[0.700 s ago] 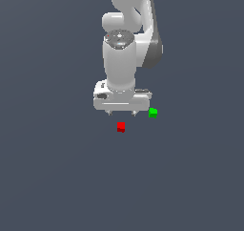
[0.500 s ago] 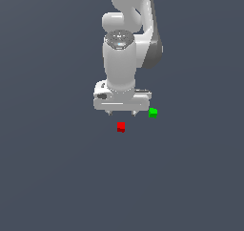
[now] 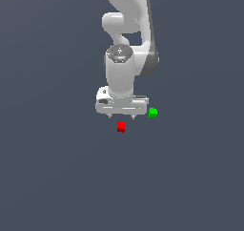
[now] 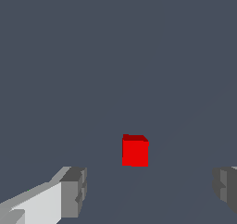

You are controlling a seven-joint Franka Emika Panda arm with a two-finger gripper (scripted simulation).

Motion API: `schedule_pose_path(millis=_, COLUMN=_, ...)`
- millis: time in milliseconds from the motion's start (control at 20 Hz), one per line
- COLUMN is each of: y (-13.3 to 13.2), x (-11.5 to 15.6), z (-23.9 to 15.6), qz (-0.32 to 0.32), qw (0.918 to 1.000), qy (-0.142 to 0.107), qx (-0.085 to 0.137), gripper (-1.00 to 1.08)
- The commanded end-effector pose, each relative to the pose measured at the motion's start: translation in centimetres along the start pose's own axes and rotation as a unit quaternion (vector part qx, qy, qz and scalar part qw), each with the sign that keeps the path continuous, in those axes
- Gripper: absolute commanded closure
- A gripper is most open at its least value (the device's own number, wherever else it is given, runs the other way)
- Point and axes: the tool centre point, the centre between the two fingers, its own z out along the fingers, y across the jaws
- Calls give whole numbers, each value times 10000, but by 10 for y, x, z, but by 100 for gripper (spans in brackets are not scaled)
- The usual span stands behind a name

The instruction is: Stack the red cube on top of the green cube.

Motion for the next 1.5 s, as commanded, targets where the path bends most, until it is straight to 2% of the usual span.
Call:
schedule_pose_path(millis=0, y=1, x=-7, z=19, qz=45, qw=10000, qy=-20, qx=-16, gripper=-92)
schedule_pose_path(millis=450, y=6, x=-26, z=77, qz=186, qw=9998, qy=-67, qx=-65, gripper=-92)
schedule_pose_path(millis=1000, y=6, x=-30, z=93, qz=209, qw=9997, qy=-81, qx=-74, gripper=-92)
schedule_pose_path(millis=1450, y=7, x=-31, z=132, qz=215, qw=9997, qy=-77, qx=-74, gripper=-92)
